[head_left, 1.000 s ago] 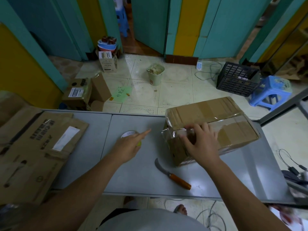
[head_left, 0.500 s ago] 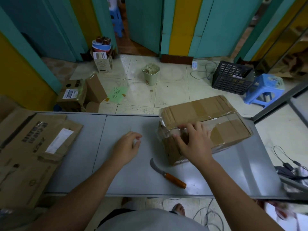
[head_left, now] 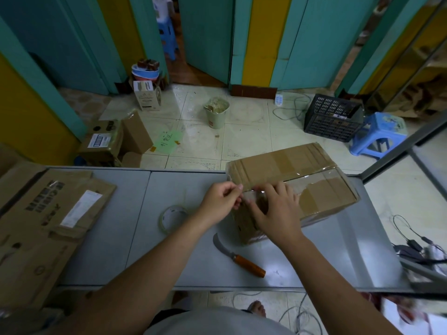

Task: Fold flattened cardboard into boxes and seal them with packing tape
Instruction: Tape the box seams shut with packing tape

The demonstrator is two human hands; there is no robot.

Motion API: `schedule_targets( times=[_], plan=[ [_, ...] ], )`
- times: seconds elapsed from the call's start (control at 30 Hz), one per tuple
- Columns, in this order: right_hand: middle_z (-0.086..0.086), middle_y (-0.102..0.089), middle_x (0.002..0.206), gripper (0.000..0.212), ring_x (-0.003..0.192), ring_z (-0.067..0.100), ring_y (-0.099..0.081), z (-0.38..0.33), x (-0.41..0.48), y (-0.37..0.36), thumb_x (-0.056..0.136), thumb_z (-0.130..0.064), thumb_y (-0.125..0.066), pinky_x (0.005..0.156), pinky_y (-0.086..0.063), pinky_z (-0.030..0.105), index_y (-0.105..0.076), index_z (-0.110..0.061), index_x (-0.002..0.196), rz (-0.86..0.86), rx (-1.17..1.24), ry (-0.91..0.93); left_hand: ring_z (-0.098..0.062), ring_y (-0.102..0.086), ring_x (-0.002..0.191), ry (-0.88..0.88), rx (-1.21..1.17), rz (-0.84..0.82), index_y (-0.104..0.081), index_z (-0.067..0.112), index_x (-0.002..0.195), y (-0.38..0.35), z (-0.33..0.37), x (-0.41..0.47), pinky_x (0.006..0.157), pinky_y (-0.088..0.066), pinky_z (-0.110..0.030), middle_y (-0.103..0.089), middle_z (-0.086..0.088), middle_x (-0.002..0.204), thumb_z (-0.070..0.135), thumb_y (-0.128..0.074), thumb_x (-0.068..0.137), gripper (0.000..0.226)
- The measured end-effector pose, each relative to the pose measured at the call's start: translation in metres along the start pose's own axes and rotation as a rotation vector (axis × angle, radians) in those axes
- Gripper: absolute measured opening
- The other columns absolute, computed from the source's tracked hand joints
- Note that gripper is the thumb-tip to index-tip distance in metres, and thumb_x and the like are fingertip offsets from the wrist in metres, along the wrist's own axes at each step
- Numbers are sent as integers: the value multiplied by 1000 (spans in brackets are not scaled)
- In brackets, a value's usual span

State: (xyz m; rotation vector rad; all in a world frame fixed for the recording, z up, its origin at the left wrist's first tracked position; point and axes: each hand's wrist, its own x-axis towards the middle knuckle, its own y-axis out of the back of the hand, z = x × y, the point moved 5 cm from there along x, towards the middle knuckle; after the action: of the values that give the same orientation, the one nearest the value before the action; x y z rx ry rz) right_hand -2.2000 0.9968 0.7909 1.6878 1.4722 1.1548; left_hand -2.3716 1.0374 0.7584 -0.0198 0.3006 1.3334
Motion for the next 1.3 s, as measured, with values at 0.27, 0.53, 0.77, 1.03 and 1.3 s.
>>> schedule_targets(
  times=[0.27,0.53,0.77,1.03,1.3],
  plan=[
    [-7,-51,106,39,105,19,-45,1,0,-1,92,-61,-64,91,-47,45,-66,-31,116,-15,26,2,-18,-52,61,272,-648,81,-50,24,55,-14,-31,10,62,-41,-31,-55,-6,64,42,-54,109,57],
    [-9,-51,121,71,115,16,-42,-2,-2,2,75,-87,-60,100,-44,42,-60,-36,125,-81,-36,35,-12,-63,79,-152,166,325,-67,28,86,50,0,20,73,-49,-32,-69,3,91,37,-59,107,24],
    [-10,-48,120,61,112,13,-41,-10,0,12,80,-66,-68,98,-45,40,-61,-35,133,-145,-86,133,-13,-50,143,-122,352,-85,-46,35,157,36,27,70,118,-42,-40,-52,5,158,41,-64,105,56],
    [-12,-51,146,56,142,15,-41,24,4,29,89,-38,-74,117,-37,48,-60,-32,142,-334,15,236,-12,-66,117,-22,314,-53,-62,30,139,38,9,45,98,-55,-34,-67,9,123,39,-72,100,41],
    [-39,-34,152,57,159,5,-11,59,7,30,98,-27,-69,126,-18,63,-49,-40,150,-343,183,215,2,-67,95,47,343,27,-42,27,160,30,-2,4,83,-51,-26,-70,13,102,39,-70,102,66]
  ],
)
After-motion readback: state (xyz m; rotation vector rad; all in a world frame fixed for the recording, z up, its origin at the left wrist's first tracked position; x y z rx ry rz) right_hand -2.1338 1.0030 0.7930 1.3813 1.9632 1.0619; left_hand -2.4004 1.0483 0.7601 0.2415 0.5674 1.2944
